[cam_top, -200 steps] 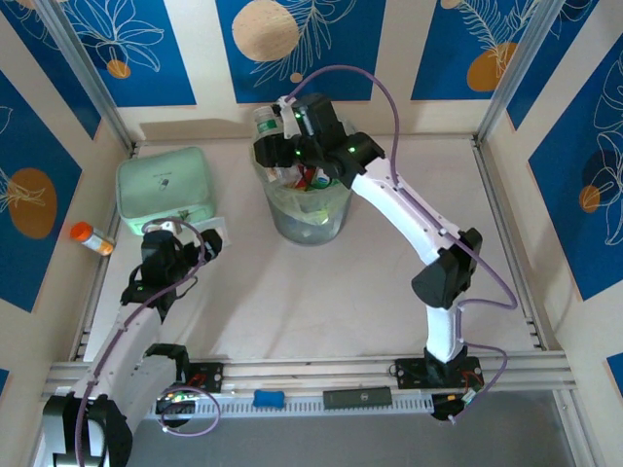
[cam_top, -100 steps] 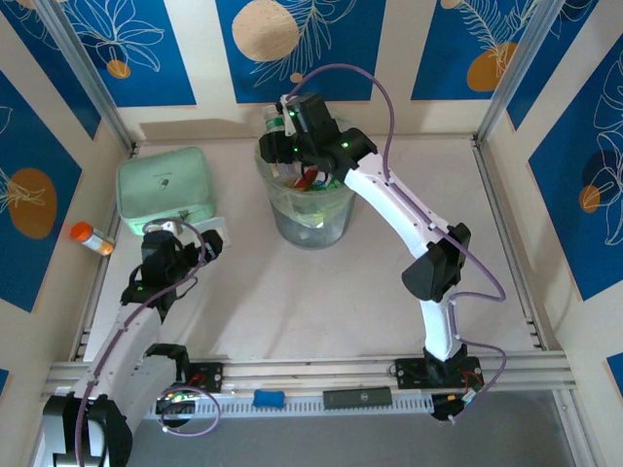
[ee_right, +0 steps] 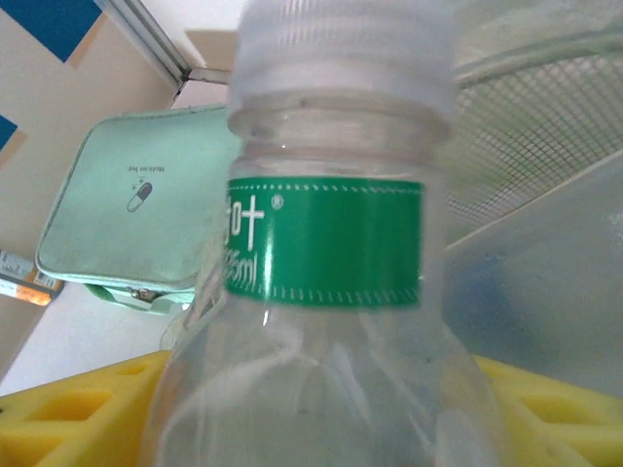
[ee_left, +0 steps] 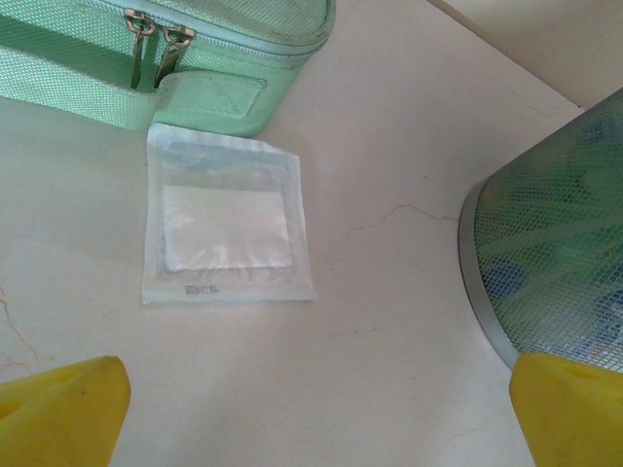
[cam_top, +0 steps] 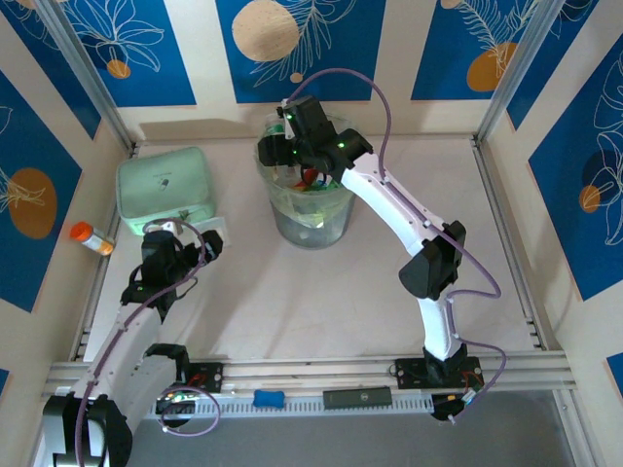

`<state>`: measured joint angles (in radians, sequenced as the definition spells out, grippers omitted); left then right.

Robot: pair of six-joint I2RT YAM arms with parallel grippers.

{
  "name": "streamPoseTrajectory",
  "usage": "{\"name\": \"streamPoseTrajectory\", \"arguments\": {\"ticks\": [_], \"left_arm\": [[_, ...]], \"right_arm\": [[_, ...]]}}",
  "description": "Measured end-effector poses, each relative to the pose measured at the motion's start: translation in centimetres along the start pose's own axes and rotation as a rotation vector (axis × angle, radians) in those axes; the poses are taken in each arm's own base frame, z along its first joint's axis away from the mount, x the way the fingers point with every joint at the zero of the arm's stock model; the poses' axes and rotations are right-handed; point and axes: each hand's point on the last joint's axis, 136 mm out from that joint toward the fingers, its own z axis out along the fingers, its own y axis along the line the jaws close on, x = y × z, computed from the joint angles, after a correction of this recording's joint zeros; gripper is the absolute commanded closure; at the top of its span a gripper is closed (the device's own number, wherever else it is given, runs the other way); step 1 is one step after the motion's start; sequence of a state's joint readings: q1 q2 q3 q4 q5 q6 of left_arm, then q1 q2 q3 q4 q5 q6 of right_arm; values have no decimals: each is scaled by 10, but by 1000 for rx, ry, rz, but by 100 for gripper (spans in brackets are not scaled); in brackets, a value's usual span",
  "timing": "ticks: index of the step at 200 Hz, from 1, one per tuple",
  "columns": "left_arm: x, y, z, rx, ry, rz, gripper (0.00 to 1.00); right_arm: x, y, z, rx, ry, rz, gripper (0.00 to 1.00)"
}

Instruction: Put the plastic bottles in the bin

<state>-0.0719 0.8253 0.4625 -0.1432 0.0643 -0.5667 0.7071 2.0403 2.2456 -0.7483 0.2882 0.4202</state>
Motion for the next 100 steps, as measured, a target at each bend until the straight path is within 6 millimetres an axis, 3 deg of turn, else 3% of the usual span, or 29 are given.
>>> {"name": "streamPoseTrajectory", "arguments": {"ticks": [49, 75, 100], "left_arm": [[0, 0, -2, 0, -1, 0, 0], [1, 0, -3, -3, 4, -1, 0], [0, 1, -4, -12, 5, -1, 0]], "right_arm": [[-12, -5, -13, 24, -40, -27, 17], [-27, -10, -51, 24, -108, -43, 14], [-37, -32, -100, 45, -188, -47, 11]]}}
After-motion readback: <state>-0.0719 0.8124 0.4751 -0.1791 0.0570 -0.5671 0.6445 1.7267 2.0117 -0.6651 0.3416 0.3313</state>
